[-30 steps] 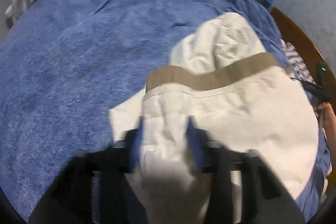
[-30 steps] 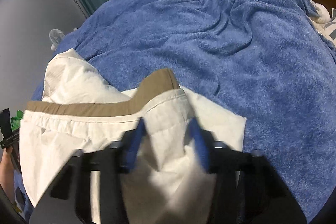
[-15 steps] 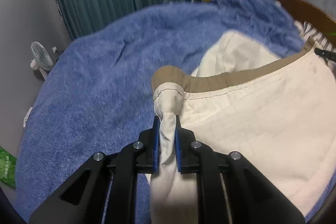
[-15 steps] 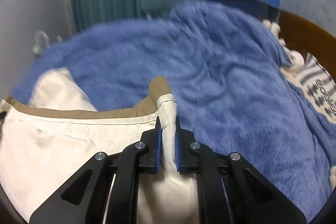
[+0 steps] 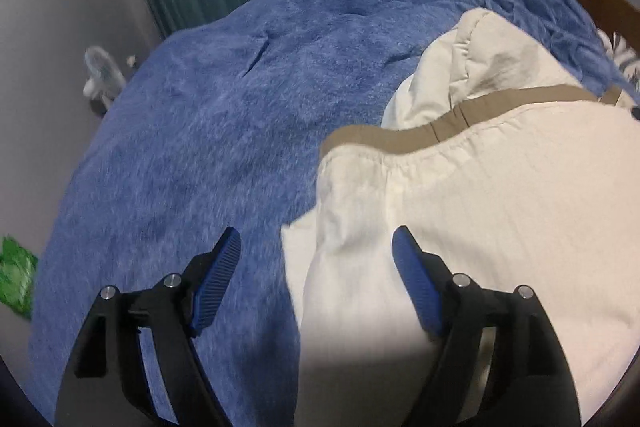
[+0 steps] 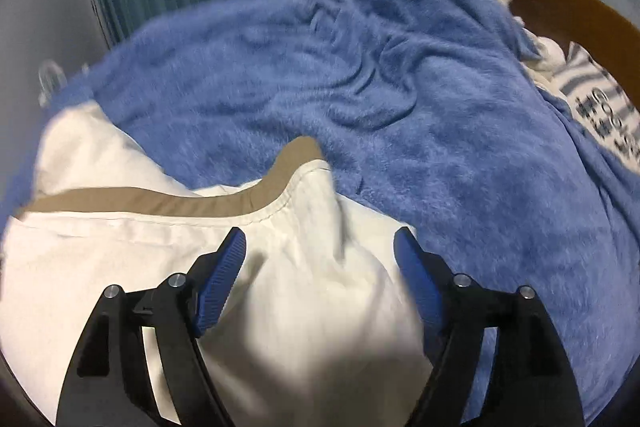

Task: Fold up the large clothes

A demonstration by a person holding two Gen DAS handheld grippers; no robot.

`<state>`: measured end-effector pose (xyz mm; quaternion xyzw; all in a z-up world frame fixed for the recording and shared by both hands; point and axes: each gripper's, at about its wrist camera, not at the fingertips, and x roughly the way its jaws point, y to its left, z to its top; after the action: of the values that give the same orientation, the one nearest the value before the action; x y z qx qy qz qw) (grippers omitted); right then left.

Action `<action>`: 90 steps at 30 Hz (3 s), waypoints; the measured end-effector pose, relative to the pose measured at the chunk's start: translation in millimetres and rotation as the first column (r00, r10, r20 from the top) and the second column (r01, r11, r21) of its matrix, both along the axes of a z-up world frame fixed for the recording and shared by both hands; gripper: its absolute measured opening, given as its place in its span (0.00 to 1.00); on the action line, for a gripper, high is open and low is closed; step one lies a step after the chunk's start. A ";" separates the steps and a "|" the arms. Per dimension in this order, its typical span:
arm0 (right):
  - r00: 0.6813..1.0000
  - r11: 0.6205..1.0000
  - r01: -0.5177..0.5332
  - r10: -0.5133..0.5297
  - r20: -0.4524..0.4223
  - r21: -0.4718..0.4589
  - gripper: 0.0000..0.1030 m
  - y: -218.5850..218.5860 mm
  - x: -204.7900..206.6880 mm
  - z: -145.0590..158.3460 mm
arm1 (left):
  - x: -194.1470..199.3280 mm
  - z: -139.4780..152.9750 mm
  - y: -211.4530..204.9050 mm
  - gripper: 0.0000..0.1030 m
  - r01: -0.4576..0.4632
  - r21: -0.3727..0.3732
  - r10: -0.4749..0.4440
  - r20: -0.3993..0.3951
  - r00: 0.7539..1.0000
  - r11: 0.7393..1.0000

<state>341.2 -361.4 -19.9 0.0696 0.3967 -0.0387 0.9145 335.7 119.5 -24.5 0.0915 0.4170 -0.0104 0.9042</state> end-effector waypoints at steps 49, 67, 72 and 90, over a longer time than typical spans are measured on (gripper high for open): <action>0.961 0.969 -0.246 0.243 -0.134 -0.011 0.87 118.1 8.9 -9.9 | 23.8 -7.5 -118.9 0.94 -0.011 -0.201 -0.020 -0.155 0.988 0.979; 0.946 0.976 -0.215 0.198 -0.256 -0.042 0.91 118.8 60.3 -60.2 | 82.2 -49.9 -120.3 0.94 -0.049 -0.138 0.009 -0.279 0.960 0.989; 0.943 0.976 -0.214 0.194 -0.270 -0.045 0.91 118.2 59.2 -70.9 | 84.1 -60.2 -118.6 0.94 -0.035 -0.145 -0.011 -0.300 0.954 0.989; 0.960 0.978 -0.198 0.178 -0.216 -0.071 0.92 120.0 49.9 -80.7 | 67.9 -68.2 -125.3 0.95 -0.032 -0.158 -0.004 -0.225 0.974 0.987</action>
<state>391.1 -241.4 -100.6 -0.0149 0.4930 0.0232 0.8696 403.6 -5.8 -92.7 0.0137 0.5151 -0.0479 0.8557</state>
